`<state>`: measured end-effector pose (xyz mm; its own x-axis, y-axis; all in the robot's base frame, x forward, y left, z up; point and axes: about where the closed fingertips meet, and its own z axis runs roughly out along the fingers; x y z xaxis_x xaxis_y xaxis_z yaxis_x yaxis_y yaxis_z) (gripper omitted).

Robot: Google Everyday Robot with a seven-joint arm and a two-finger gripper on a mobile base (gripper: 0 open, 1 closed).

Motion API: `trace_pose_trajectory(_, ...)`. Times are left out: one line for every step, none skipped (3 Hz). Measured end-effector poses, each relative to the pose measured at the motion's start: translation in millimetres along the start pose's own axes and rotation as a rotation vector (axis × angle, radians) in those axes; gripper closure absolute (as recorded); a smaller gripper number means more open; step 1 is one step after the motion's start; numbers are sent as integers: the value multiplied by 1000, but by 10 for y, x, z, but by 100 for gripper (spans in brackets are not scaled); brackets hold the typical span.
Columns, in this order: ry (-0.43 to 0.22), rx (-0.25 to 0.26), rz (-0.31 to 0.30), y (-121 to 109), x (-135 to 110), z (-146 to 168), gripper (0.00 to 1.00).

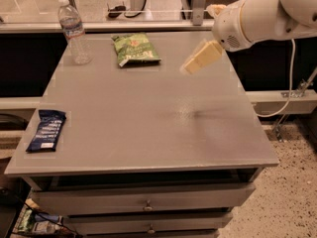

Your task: Move green jalapeno chip bag near rxbar blueberry

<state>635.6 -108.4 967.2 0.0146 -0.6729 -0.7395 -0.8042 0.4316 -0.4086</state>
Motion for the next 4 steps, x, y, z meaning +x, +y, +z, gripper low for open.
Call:
trace_pose_trajectory(0,0,0,0,0,0,0)
trace_pose_trajectory(1,-14,5,-47,-61,124,0)
trace_pose_trajectory(2,-41,26,-232,-96,465,0)
trace_pose_trajectory(-5,-51,43,-464,-188,895,0)
